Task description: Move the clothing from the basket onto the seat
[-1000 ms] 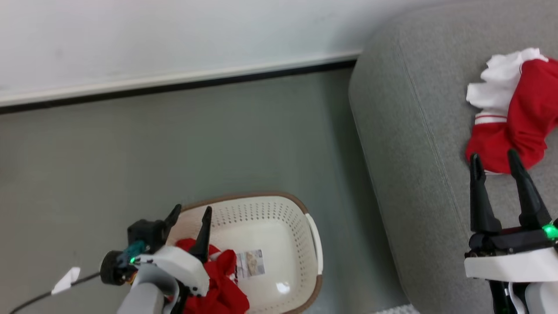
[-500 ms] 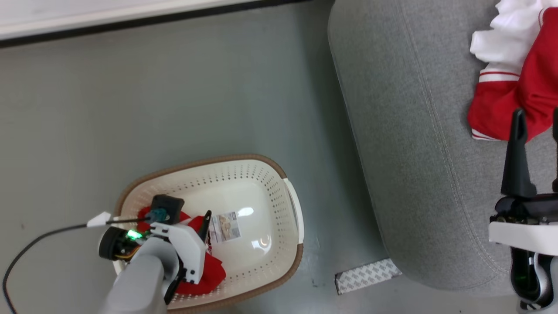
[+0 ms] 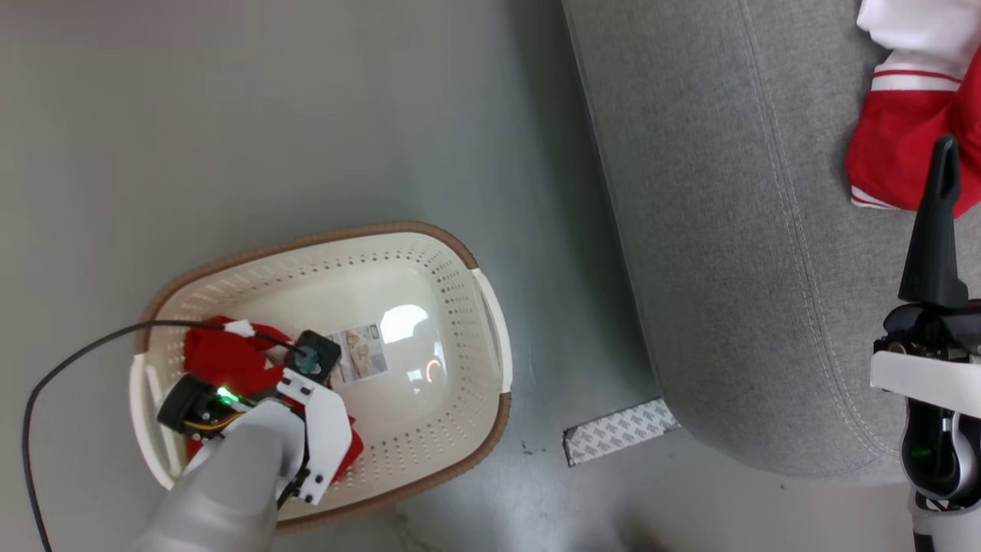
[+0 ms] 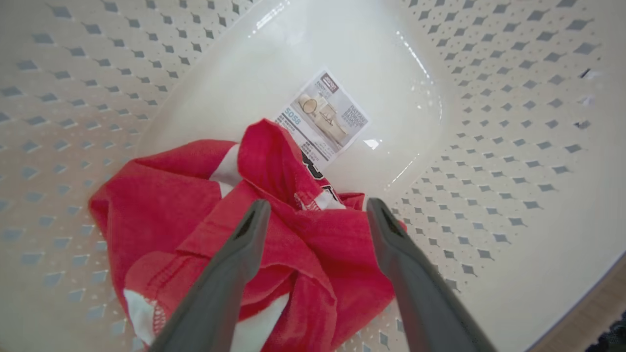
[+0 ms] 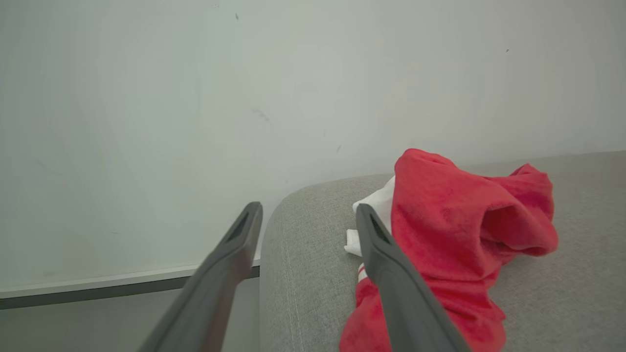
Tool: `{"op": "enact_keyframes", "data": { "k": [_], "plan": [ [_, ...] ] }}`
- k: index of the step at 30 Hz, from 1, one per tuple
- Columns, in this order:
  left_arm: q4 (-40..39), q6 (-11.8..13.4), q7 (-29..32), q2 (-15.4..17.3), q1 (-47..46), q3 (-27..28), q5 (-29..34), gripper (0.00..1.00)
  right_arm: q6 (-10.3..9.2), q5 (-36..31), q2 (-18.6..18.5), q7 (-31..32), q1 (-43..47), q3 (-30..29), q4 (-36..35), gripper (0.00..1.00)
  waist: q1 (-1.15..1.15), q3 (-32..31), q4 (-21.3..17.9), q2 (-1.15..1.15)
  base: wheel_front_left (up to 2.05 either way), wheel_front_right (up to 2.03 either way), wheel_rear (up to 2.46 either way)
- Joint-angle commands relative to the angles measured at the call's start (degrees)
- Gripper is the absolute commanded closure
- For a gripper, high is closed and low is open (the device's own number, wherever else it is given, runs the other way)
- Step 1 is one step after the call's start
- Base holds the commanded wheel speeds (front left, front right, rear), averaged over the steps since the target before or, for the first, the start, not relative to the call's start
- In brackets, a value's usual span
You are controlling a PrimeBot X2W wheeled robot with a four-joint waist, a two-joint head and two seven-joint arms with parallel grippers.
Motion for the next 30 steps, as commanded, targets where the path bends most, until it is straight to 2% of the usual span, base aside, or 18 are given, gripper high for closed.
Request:
{"op": "enact_keyframes", "data": {
  "k": [1,18,23,24,25,26,30],
  "plan": [
    [0.40,-0.10,0.98,0.56,-1.07,-1.18,1.33,0.00,-0.13,0.58,0.14,-0.15,-0.90,-0.12,-0.38,0.00,-0.01,1.77,-1.23,0.00,0.00,0.00,0.00],
    [2.01,-0.08,13.59,6.22,-4.88,-14.11,5.23,0.00,-0.13,1.46,1.07,-0.15,-3.31,0.35,-1.14,0.00,-0.01,9.18,-5.49,0.00,0.00,0.00,0.00],
    [2.06,-0.08,14.39,6.89,-5.32,-15.70,3.78,0.00,-0.13,1.69,1.10,-0.15,-3.59,0.57,-1.19,0.00,-0.01,10.42,-5.78,0.00,0.00,0.00,0.00],
    [2.08,-0.08,14.52,7.09,-5.32,-15.98,3.59,0.52,-0.13,1.74,1.09,-0.15,-3.66,0.60,-1.16,0.00,-0.01,10.60,-5.79,0.00,0.00,0.00,0.00],
    [2.09,-0.08,14.45,7.23,-5.40,-16.21,3.44,0.80,-0.13,1.75,1.09,-0.15,-3.75,0.63,-1.15,0.00,-0.01,10.73,-5.80,0.00,0.00,0.00,0.00],
    [2.08,-0.08,14.24,7.34,-5.49,-16.45,3.15,1.00,-0.13,1.72,1.09,-0.15,-3.83,0.61,-1.17,0.00,-0.01,10.83,-5.77,0.00,0.00,0.00,0.00],
    [2.09,-0.08,13.43,7.60,-5.73,-17.13,2.57,1.00,-0.13,1.37,1.08,-0.15,-4.02,0.33,-1.19,0.00,-0.01,10.95,-5.54,0.00,0.00,0.00,0.00]
  ]
}}
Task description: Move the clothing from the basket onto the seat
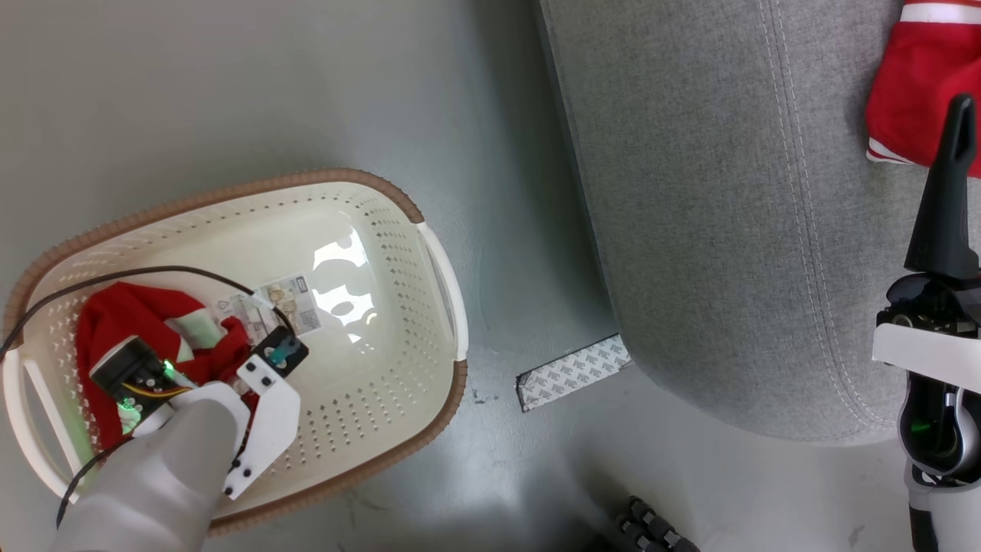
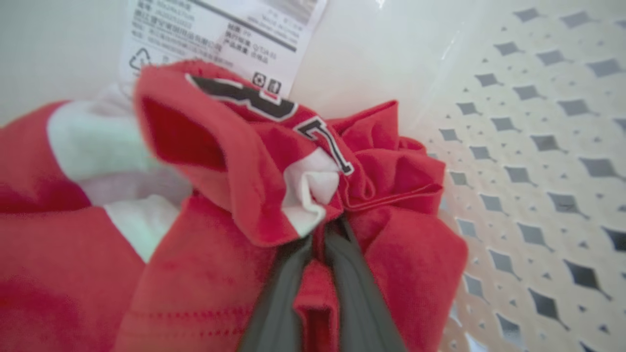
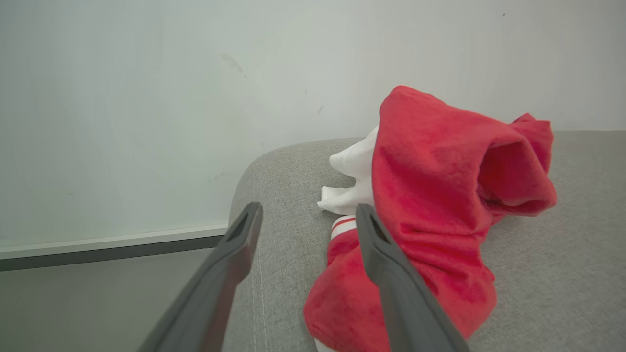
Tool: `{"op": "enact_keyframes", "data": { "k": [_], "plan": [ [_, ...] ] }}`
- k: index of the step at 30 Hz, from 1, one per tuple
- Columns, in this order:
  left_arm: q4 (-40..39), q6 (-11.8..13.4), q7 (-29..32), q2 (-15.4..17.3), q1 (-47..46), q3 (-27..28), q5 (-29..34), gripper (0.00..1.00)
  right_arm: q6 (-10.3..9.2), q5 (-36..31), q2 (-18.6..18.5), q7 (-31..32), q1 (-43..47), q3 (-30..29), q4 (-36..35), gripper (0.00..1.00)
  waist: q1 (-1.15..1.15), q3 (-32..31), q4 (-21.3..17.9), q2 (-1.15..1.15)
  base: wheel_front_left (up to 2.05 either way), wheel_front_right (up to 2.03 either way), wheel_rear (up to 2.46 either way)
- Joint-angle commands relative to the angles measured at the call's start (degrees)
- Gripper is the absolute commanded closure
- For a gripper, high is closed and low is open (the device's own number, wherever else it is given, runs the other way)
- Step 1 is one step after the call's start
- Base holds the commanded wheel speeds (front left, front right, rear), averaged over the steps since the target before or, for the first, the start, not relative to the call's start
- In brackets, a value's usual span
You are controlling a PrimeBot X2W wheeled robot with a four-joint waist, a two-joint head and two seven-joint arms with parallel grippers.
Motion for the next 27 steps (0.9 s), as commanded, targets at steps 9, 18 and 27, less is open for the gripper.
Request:
{"op": "enact_keyframes", "data": {
  "k": [9,18,27],
  "plan": [
    [0.23,0.07,-4.20,-0.44,0.10,-0.70,-2.27,1.00,-0.13,-1.51,0.17,-0.15,-1.11,-0.02,0.34,0.00,0.00,-2.85,1.09,0.00,0.00,0.00,0.00],
    [0.23,0.48,-7.77,-5.80,2.64,0.32,-5.78,1.00,-0.13,-3.20,-1.01,-0.15,0.63,-0.08,1.29,0.00,0.00,-11.57,3.63,0.00,0.00,0.00,0.00],
    [0.21,0.16,-14.73,-9.69,6.72,1.69,-9.94,1.00,-0.13,-4.19,-4.17,-0.14,3.03,0.77,2.73,0.00,0.00,-23.00,7.80,0.00,0.00,0.00,0.00]
  ]
}}
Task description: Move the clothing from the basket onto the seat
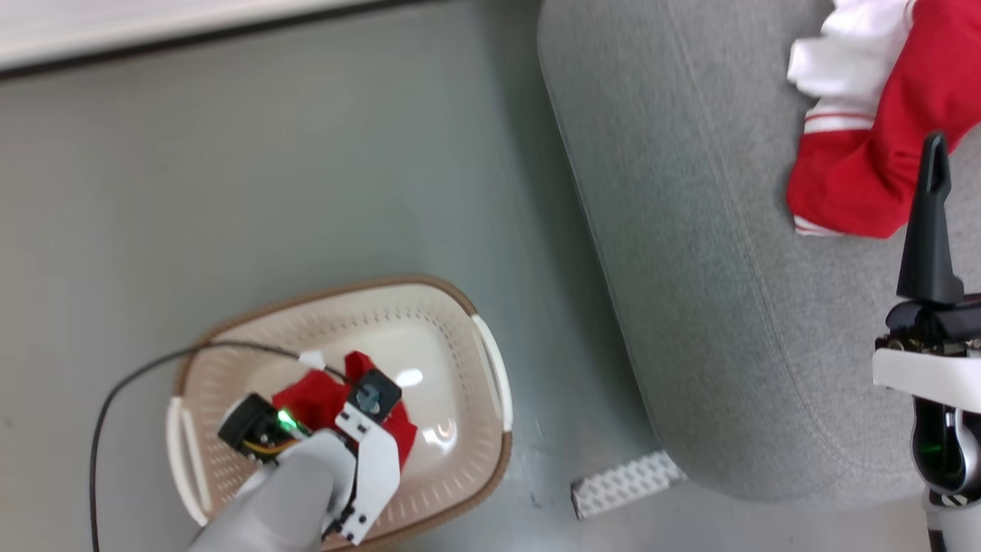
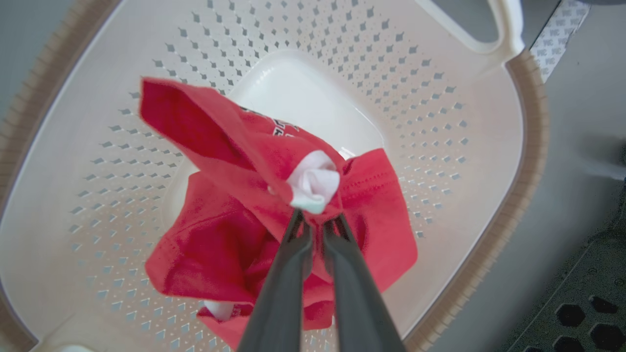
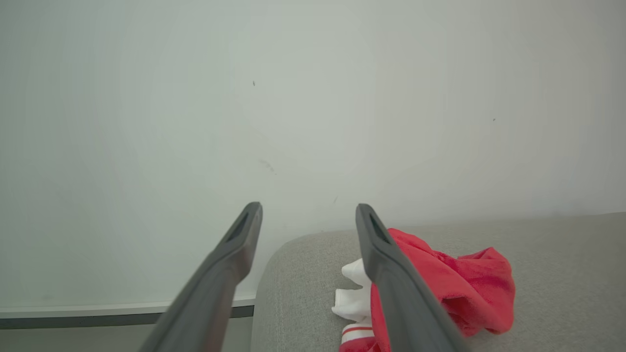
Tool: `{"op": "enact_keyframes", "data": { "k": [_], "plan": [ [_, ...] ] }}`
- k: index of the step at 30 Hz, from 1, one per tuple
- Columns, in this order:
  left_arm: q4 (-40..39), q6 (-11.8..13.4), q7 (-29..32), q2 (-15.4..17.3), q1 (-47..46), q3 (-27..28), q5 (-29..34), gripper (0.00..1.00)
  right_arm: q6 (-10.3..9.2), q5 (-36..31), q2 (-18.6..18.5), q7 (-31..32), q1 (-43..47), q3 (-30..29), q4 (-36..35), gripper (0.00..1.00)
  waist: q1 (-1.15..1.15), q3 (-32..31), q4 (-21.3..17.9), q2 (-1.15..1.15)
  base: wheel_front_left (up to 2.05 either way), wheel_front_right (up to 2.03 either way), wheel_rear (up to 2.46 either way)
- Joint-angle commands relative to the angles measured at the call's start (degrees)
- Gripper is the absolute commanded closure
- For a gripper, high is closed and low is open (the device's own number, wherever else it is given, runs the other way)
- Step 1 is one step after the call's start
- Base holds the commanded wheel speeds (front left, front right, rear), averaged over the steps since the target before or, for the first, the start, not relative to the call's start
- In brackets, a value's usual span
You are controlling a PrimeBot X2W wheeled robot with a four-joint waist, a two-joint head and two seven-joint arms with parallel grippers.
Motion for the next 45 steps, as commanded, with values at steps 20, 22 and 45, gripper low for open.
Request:
{"op": "enact_keyframes", "data": {
  "k": [20,22,45],
  "plan": [
    [-9.02,-0.17,-13.54,-2.22,8.98,-3.60,-12.15,1.00,-0.13,0.02,-4.02,-0.14,8.17,2.70,4.80,0.00,0.01,-24.51,10.94,0.00,0.00,0.00,0.00],
    [-10.64,-0.17,-14.20,-2.22,9.36,-3.90,-13.57,1.00,-0.13,0.16,-4.17,-0.14,8.89,3.06,5.08,0.00,0.01,-25.78,11.61,0.00,0.00,0.00,0.00],
    [-38.36,4.47,-14.28,0.38,5.14,-1.33,-20.12,1.00,-0.13,1.28,-3.13,-0.14,14.74,5.99,7.47,0.00,0.01,-32.71,15.29,0.00,0.00,0.00,0.00]
  ]
}}
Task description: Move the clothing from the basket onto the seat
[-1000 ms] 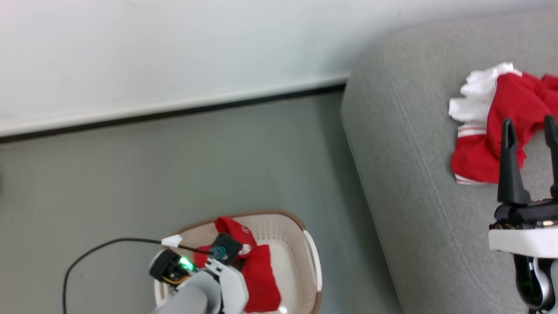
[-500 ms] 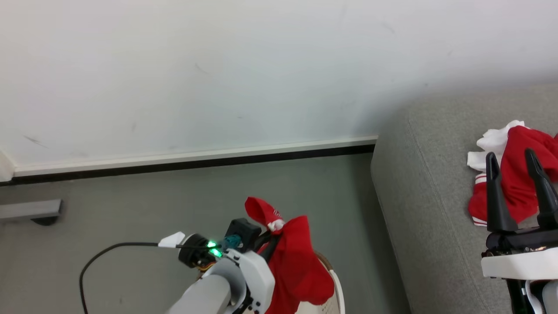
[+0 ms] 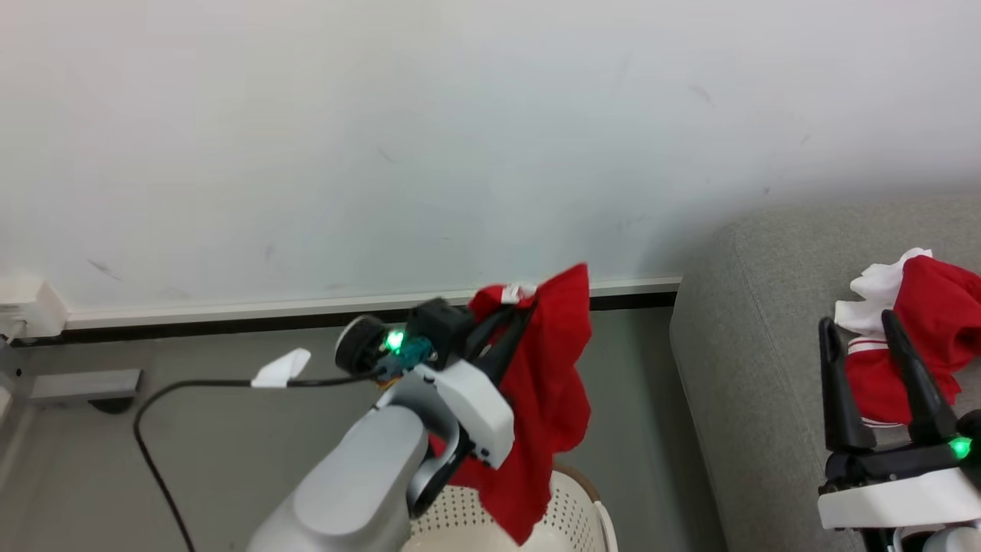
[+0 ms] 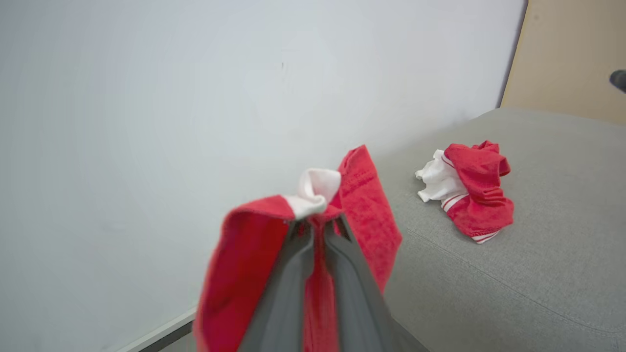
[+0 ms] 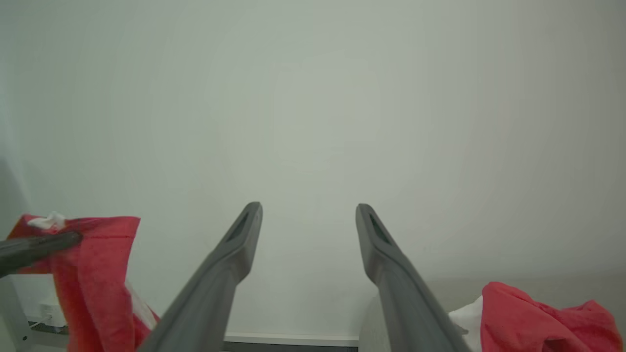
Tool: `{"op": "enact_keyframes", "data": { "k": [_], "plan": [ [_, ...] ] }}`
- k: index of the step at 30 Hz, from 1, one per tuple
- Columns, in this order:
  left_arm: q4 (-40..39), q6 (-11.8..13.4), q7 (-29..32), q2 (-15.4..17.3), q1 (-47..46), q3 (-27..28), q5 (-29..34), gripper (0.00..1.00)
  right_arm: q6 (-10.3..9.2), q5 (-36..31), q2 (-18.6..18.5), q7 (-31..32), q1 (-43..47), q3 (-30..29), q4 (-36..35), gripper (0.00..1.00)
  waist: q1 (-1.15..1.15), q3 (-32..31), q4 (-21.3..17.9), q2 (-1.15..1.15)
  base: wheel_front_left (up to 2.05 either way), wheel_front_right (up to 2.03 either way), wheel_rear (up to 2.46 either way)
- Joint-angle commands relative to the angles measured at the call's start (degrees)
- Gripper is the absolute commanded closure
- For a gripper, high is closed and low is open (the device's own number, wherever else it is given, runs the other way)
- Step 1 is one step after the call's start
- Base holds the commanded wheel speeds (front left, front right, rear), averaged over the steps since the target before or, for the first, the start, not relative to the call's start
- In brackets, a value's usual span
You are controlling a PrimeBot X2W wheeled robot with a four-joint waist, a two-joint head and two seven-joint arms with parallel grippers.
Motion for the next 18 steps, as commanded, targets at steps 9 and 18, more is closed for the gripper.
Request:
{"op": "enact_keyframes", "data": {
  "k": [9,18],
  "plan": [
    [-12.65,2.14,4.94,2.95,-2.26,1.95,-1.64,1.00,-0.13,0.86,0.57,-0.13,1.44,2.17,1.04,0.00,0.01,-0.80,0.44,0.00,0.00,0.00,0.00],
    [-19.38,3.57,8.09,4.35,-0.90,1.98,-2.18,1.00,-0.13,1.65,0.08,-0.14,0.84,4.21,1.77,0.00,0.01,-0.29,0.05,0.00,0.00,0.00,0.00]
  ]
}}
